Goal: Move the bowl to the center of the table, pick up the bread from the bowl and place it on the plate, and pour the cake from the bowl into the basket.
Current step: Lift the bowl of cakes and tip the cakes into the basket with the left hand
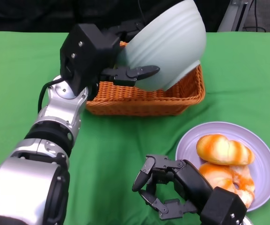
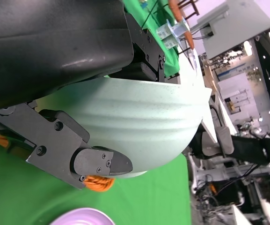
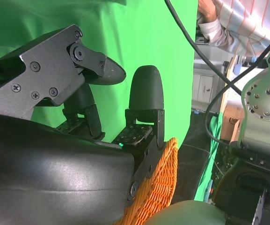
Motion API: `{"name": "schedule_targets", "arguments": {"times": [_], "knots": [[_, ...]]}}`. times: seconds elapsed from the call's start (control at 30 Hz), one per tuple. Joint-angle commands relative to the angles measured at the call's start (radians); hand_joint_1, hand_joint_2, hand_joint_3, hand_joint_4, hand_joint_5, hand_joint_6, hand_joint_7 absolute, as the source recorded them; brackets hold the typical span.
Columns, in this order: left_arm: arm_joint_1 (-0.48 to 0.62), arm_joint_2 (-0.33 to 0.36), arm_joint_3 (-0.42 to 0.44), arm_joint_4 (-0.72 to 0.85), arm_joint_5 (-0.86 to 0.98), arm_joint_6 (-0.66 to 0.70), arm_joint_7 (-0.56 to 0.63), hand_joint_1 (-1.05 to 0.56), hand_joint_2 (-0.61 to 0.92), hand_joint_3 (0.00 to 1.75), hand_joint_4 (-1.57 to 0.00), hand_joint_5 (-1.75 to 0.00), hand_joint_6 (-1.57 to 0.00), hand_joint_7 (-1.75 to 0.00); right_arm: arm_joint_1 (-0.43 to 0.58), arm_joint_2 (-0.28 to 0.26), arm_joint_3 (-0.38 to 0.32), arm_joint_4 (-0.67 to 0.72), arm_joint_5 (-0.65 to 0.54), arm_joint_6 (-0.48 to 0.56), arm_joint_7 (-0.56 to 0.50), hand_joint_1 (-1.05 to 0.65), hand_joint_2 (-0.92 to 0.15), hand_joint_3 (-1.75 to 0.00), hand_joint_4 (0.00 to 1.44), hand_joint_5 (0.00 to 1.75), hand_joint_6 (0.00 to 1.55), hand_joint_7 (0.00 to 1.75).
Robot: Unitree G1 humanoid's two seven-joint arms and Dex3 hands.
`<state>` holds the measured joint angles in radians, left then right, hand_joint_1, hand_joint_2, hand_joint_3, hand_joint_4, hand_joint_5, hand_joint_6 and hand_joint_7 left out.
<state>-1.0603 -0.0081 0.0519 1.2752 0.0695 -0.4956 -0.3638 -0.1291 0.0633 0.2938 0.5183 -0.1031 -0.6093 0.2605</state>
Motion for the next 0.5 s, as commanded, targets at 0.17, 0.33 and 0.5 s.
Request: {"name": "schedule_targets", "arguments": {"times": [0.17, 0.33, 0.5], "knots": [[-0.068, -0.015, 0.106, 0.001, -0.128, 0.107, -0.115, -0.16, 0.89, 0.59, -0.71, -1.75, -0.62, -1.52, -0.002, 0.001, -0.002, -0.007, 0.001, 0.009, -0.002, -0.07, -0.58, -0.88, 0.69, 1.66, 0.64, 1.32], [-0.087, -0.027, 0.165, 0.002, -0.193, 0.192, -0.152, -0.16, 0.86, 0.6, -0.71, -1.75, -0.66, -1.49, -0.002, 0.001, -0.001, -0.005, -0.004, 0.006, -0.007, -0.08, -0.58, -0.86, 0.7, 1.67, 0.64, 1.31], [-0.098, -0.036, 0.2, 0.002, -0.236, 0.256, -0.163, -0.13, 0.84, 0.62, -0.71, -1.75, -0.68, -1.48, -0.011, -0.006, -0.009, 0.004, -0.022, -0.022, -0.032, -0.09, -0.58, -0.87, 0.69, 1.68, 0.64, 1.32]]}}
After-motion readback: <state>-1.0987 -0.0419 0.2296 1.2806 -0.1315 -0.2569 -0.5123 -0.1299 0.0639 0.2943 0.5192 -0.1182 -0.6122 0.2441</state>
